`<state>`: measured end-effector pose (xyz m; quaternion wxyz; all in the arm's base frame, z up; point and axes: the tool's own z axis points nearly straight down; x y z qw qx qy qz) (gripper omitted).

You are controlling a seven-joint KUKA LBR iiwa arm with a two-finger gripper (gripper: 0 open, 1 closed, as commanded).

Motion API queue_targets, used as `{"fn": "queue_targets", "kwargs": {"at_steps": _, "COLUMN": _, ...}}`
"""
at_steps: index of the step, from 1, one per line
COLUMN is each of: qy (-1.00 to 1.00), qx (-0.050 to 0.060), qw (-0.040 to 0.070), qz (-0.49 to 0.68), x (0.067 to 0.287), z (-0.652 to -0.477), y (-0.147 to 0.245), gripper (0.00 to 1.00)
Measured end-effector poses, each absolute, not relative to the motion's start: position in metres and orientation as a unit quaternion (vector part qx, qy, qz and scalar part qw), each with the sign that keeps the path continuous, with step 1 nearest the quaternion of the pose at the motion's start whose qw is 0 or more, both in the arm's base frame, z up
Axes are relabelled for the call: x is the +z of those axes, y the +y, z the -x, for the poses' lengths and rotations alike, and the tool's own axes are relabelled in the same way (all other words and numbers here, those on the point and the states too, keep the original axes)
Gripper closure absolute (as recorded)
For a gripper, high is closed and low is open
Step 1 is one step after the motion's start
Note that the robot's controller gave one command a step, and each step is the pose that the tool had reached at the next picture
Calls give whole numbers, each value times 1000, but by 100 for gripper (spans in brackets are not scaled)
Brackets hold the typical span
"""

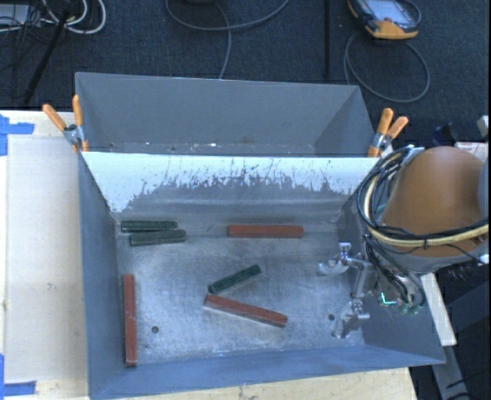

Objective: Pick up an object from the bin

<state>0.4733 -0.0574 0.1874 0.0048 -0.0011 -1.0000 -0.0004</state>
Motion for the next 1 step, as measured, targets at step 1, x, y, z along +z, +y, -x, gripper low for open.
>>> {"fn": "queue_targets", "kwargs": {"at_steps": 1, "qy": -1000, "qx": 0, "qw": 1, "qz": 0, "x": 191, "z": -475, "y": -57, "gripper": 0}}
